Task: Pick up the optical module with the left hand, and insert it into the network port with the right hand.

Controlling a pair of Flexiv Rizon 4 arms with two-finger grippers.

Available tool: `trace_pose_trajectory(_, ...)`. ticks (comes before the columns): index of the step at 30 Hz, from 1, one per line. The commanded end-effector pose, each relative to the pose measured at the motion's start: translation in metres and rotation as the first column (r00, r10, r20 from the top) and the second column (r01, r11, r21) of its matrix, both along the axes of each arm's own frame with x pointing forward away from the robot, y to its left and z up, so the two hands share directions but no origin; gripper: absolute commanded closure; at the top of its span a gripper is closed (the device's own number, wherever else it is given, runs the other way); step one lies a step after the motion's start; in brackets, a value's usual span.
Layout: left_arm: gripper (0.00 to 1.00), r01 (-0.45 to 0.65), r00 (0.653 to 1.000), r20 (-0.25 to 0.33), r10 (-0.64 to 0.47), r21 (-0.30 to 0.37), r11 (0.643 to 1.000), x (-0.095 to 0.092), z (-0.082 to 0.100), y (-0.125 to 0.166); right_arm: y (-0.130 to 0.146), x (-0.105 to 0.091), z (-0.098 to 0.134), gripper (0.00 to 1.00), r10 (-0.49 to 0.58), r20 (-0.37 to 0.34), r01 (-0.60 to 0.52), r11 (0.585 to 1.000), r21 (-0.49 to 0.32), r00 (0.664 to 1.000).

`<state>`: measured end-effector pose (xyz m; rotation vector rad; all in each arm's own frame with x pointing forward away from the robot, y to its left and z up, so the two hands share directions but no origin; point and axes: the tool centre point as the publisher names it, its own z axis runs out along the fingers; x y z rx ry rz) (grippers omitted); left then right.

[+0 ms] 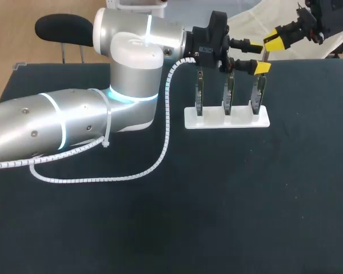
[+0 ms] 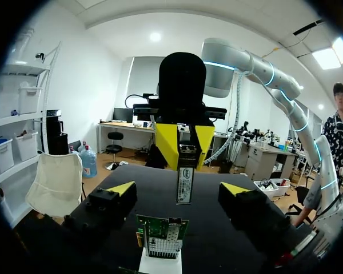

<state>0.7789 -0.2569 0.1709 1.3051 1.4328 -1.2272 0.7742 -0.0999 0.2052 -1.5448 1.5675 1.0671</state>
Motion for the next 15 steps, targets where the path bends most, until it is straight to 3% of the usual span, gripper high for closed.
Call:
trace_pose_trajectory(1, 0.0, -0.002, 1.0, 0.017, 0.002, -0.007, 1.0, -0.002, 0.003, 0.0, 0.0, -0.003, -0.001, 1.0, -0.003, 0.004, 0.003, 1.0, -0.001, 1.0)
trace_pose_trajectory(15, 0.0, 0.001, 0.999, 0.042, -0.007, 0.124, 0.992, -0.002, 0.015, 0.007, 0.0, -0.002, -0.003, 1.0, 0.0, 0.012, 0.0, 1.0, -0.004, 1.0)
